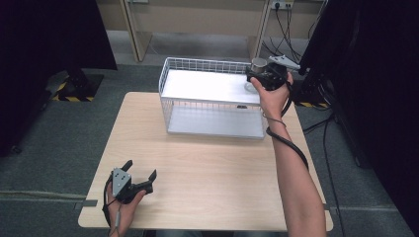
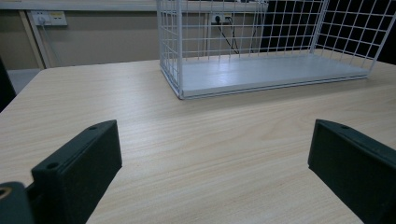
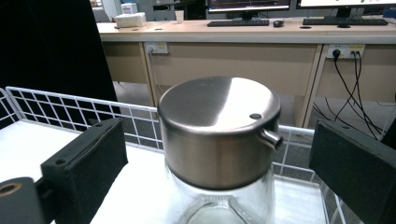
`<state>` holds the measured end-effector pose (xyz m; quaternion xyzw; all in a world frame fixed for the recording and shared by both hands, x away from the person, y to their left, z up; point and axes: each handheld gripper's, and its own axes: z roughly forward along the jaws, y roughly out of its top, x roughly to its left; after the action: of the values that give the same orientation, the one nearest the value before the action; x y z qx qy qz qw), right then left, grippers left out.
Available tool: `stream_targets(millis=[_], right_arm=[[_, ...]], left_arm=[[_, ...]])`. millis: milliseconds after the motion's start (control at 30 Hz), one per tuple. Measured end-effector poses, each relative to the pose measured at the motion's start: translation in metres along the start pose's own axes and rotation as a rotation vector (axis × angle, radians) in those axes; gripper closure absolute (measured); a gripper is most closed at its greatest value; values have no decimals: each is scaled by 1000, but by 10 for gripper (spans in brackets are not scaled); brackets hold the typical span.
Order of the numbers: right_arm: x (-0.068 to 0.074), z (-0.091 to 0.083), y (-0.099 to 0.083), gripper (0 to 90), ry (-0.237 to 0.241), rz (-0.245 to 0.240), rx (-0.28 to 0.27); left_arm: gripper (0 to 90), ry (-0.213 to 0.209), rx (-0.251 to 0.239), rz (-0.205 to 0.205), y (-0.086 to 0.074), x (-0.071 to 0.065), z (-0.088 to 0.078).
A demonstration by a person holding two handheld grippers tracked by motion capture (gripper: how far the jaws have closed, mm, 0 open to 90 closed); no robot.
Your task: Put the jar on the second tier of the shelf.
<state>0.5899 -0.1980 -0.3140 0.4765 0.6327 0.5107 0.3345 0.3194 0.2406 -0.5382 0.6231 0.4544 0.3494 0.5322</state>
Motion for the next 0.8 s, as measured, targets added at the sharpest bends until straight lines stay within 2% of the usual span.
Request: stream_targets(millis=[800], right_arm=[[3,-31,-8,40,71,-3,-18]], left_arm=[[23,3,0,3,0,0,0]])
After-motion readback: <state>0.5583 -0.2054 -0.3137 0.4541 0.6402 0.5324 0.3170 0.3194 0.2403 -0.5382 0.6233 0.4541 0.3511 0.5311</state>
